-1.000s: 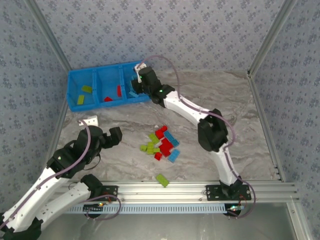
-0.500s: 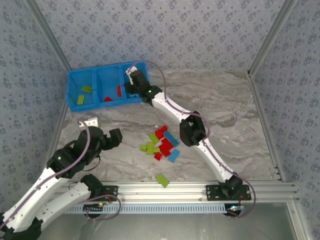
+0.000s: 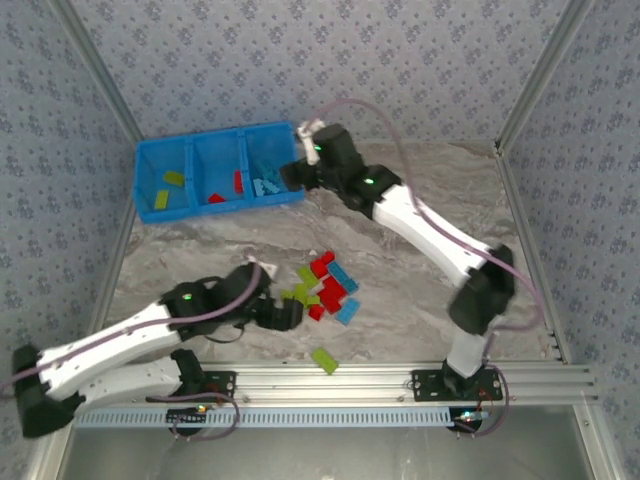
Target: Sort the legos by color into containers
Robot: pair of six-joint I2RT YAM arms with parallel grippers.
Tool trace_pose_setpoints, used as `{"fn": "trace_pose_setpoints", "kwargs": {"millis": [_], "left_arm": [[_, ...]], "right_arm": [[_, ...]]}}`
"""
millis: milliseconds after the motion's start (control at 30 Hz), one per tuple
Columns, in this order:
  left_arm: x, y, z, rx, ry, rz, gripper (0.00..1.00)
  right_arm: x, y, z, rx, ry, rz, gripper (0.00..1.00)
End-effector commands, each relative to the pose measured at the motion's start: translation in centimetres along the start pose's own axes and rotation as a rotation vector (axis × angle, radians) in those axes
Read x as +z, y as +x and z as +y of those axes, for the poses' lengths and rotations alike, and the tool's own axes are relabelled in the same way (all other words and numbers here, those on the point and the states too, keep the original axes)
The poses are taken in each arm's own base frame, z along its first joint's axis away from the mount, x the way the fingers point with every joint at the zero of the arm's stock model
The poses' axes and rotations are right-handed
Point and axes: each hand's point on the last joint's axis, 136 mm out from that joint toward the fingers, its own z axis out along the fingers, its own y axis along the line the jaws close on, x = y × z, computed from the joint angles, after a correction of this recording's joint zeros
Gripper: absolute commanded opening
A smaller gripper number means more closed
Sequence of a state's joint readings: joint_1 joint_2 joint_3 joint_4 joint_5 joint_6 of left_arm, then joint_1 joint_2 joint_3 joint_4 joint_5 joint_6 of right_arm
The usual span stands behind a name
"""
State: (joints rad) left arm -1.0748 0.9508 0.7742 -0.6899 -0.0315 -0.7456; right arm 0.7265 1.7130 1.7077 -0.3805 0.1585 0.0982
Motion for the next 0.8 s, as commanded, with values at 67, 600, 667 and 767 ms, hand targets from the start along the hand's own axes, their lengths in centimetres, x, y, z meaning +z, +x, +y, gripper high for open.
{"fn": "trace_pose_setpoints", "kwargs": {"millis": [67,600,667,767], "left_arm": [[4.8,3.5,-4.0,0.216,0.021,0.211,0.99],[12.3,11.1,-6.9,0.603,0.031,0.502,0.99],[12.9,11.9,-6.8,0.605,0.031,0.513,0.99],[13.6,12.3,-5.6,0.599,-0.018,0.52,0.99]], "right_arm": [[-4.1,5.7,-3.7,0.091,0.087,0.07,0.93],[-7.3,8.1,-5.9,0.092,0.164,0.116,0.93],[-7.3,8.3,-6.1,0.092,0.176,0.12,0.94],[-7.6,8.2,-6.1,0.092,0.176,0.121,0.94]]}}
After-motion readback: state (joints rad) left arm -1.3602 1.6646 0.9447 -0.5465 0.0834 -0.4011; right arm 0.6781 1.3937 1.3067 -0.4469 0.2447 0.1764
